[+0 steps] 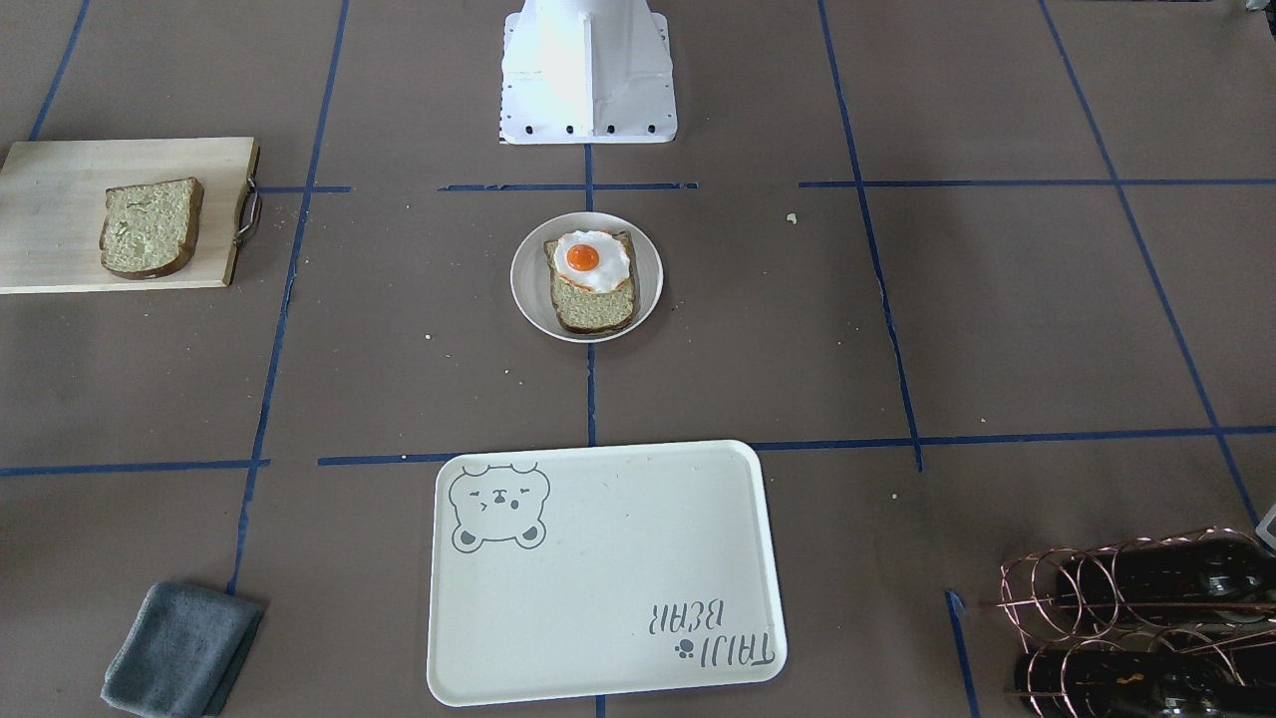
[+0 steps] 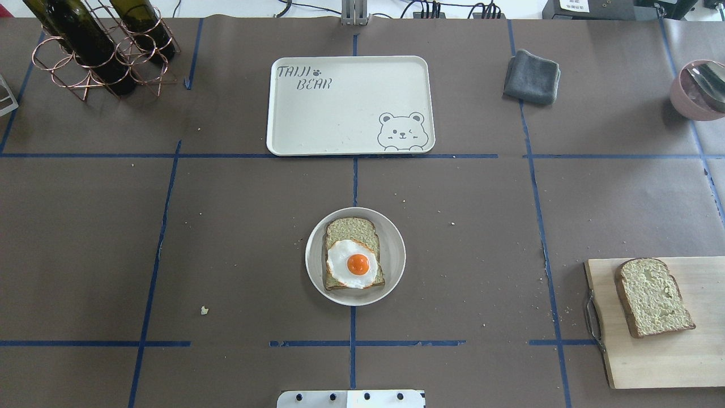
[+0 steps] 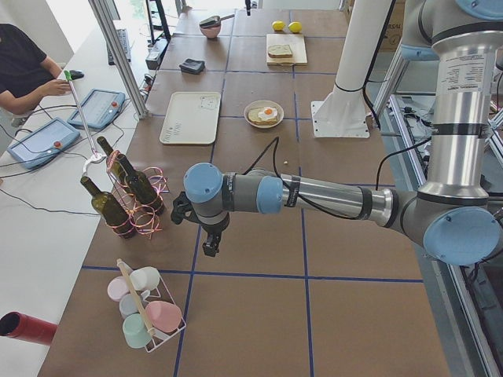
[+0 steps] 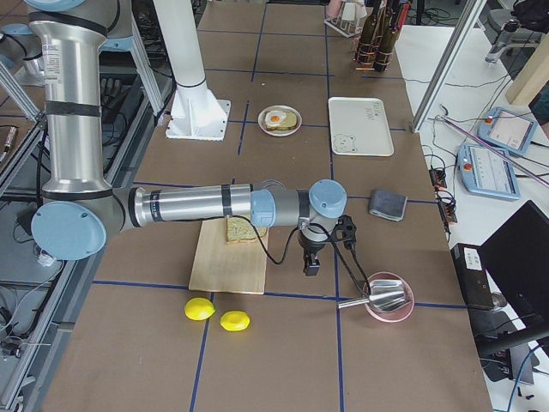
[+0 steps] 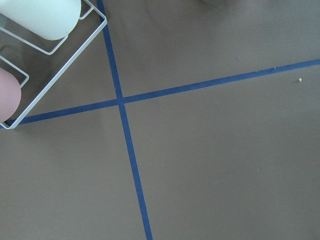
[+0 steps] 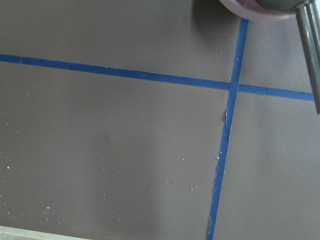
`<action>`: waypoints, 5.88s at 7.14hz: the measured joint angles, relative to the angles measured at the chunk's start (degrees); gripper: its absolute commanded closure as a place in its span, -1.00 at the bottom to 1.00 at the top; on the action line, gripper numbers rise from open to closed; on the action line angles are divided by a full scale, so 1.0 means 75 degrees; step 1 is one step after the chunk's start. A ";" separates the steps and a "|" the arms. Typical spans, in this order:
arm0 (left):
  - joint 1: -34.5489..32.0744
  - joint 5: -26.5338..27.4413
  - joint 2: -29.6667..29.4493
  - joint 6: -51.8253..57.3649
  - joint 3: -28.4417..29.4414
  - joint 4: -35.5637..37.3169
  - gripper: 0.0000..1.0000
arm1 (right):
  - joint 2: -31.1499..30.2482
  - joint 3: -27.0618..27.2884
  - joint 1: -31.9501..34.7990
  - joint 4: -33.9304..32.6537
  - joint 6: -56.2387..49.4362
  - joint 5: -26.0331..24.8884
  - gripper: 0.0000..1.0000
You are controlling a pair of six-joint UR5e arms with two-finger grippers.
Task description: Make sandwich and place on tray
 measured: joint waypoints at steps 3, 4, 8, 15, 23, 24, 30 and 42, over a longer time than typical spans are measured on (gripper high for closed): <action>-0.0027 0.0057 -0.0013 0.0059 0.0034 0.0077 -1.00 | -0.0001 0.0029 0.0000 -0.0004 0.0018 0.0010 -1.00; -0.0031 0.0078 -0.0014 -0.0187 0.0042 0.0100 -1.00 | 0.0000 0.0032 -0.0002 0.0001 -0.0001 0.0011 -1.00; -0.0022 0.0299 0.0048 -0.1003 -0.0045 0.0082 -1.00 | -0.0237 -0.0052 -0.0017 0.0939 -0.0022 -0.0002 -1.00; 0.0175 -0.0257 0.0088 -0.1059 -0.0206 -0.0936 -1.00 | -0.1635 0.1061 -0.1624 0.3371 0.2917 0.0126 -0.88; 0.0330 -0.0262 0.0086 -0.1078 -0.0111 -0.0995 -1.00 | -0.3086 0.1051 -0.4245 0.6585 0.6307 -0.0744 -0.32; 0.0337 -0.0262 0.0086 -0.1078 -0.0107 -0.0995 -1.00 | -0.3066 0.0953 -0.4293 0.6589 0.6327 -0.0766 -0.29; 0.0352 -0.0242 0.0086 -0.1068 -0.0103 -0.1006 -1.00 | -0.2994 0.0689 -0.4406 0.6596 0.6347 -0.0785 -0.19; 0.0340 -0.0211 0.0098 -0.1066 -0.0187 -0.0995 -1.00 | -0.3078 0.1103 -0.3865 0.7477 0.6858 0.0339 1.00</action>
